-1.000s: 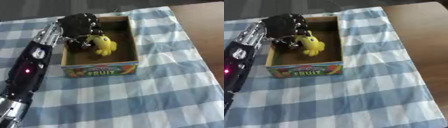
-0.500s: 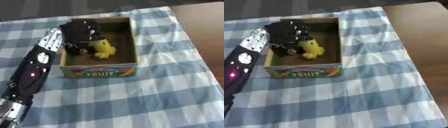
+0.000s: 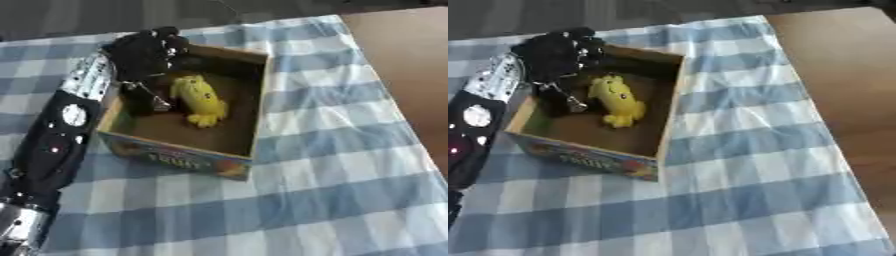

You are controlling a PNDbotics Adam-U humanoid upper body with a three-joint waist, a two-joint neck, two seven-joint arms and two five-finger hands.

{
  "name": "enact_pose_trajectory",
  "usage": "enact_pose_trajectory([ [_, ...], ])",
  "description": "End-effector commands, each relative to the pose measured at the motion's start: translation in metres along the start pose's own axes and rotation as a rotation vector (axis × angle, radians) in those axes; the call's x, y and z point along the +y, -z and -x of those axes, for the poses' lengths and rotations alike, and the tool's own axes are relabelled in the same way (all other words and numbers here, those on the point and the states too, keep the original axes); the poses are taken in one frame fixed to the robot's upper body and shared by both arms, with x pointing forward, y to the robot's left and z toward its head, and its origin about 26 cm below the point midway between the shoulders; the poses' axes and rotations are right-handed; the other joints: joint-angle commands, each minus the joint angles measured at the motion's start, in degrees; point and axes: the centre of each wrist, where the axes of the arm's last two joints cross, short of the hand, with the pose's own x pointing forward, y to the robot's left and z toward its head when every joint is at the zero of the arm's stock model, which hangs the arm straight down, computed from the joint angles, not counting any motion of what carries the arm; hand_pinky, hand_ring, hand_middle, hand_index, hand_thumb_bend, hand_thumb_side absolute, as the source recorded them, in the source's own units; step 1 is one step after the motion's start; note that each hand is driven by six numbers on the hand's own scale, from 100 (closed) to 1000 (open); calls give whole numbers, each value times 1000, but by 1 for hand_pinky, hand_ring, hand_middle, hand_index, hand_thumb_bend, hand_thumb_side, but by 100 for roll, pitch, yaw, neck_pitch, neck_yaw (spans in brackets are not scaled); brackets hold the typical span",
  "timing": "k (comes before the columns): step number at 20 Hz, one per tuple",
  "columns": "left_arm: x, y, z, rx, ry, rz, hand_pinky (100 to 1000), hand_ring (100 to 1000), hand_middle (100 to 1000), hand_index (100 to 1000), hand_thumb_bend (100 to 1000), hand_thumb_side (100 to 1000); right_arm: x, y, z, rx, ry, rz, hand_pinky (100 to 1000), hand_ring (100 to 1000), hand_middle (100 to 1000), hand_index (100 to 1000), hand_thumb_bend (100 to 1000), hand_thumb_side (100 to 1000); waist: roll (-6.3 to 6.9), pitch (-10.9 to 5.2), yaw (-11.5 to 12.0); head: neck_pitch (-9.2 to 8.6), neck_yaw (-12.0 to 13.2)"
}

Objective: Pick up objects on the table and place them in the box.

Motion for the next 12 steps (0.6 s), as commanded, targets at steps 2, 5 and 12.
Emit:
enact_pose_trajectory([
  [2,19,-3,16,-31,-150,-347,803,809,686,902,340,586,-3,5,-6,-31,-1,5,1000,891,564,840,100,723,-58,-168,15,17,-26],
  [5,21,-3,15,20,-278,-463,717,780,709,905,190,590,-3,5,-6,-30,-2,6,1000,890,565,839,100,721,-86,-183,26,24,-33],
  [12,23,-19,9,212,-754,-671,613,734,793,922,100,701,-7,7,-6,-43,-14,15,999,886,568,838,100,719,-105,-264,168,115,-187],
])
